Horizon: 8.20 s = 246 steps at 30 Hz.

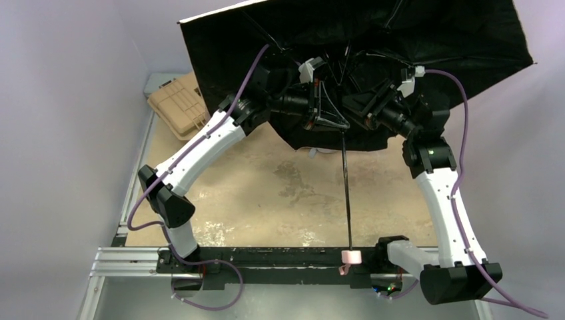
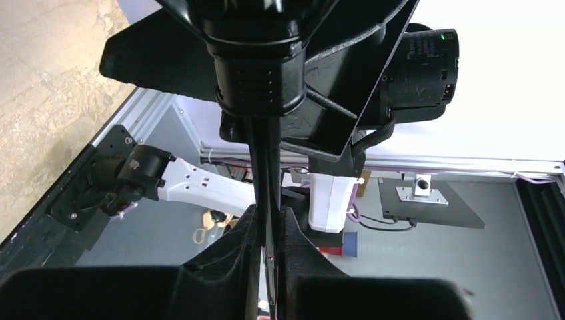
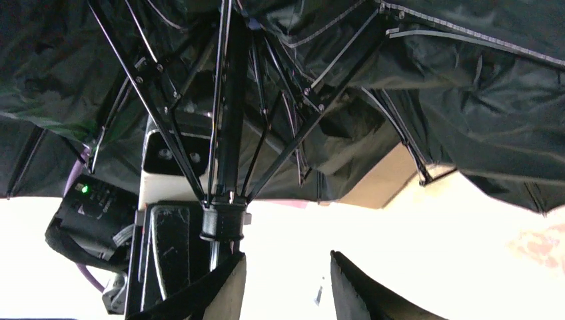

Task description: Open the umbrella

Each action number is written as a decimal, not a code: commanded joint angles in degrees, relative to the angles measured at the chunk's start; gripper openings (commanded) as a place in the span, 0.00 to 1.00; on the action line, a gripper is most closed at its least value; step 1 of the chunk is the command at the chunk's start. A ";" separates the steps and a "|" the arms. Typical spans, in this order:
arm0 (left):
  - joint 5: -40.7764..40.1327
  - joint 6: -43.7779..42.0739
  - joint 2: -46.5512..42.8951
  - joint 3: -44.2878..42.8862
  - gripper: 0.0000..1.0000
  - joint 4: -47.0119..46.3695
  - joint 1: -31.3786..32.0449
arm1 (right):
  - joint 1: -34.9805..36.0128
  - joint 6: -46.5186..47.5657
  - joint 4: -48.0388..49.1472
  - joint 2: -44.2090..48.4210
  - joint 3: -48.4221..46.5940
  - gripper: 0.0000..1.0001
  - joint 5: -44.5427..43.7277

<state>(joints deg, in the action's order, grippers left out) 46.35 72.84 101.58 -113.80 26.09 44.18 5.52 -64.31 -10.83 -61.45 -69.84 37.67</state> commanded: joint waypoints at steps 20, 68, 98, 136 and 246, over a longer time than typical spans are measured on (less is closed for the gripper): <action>3.34 0.32 1.06 -5.89 0.00 -5.87 -2.70 | 1.44 -1.38 7.15 2.48 -0.89 0.49 -4.34; 3.85 -6.91 -12.96 10.65 0.00 -1.04 0.67 | -3.84 -10.57 27.20 -15.55 -10.41 0.00 -20.36; -9.09 -10.92 -23.35 29.71 0.00 -0.29 11.86 | -9.12 -19.17 27.21 -38.23 -52.30 0.00 -43.15; 6.78 -22.27 -25.35 -3.77 0.92 8.75 -11.21 | -5.97 -2.97 15.77 -26.98 -39.14 0.00 -22.60; -17.68 -18.43 -17.70 15.63 0.00 3.03 17.96 | -10.03 -22.52 32.01 -39.95 -49.84 0.17 -15.42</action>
<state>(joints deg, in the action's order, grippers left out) 23.53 59.13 89.52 -100.86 23.81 58.54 -0.49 -82.59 12.03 -97.97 -110.89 34.17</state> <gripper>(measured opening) 0.016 0.216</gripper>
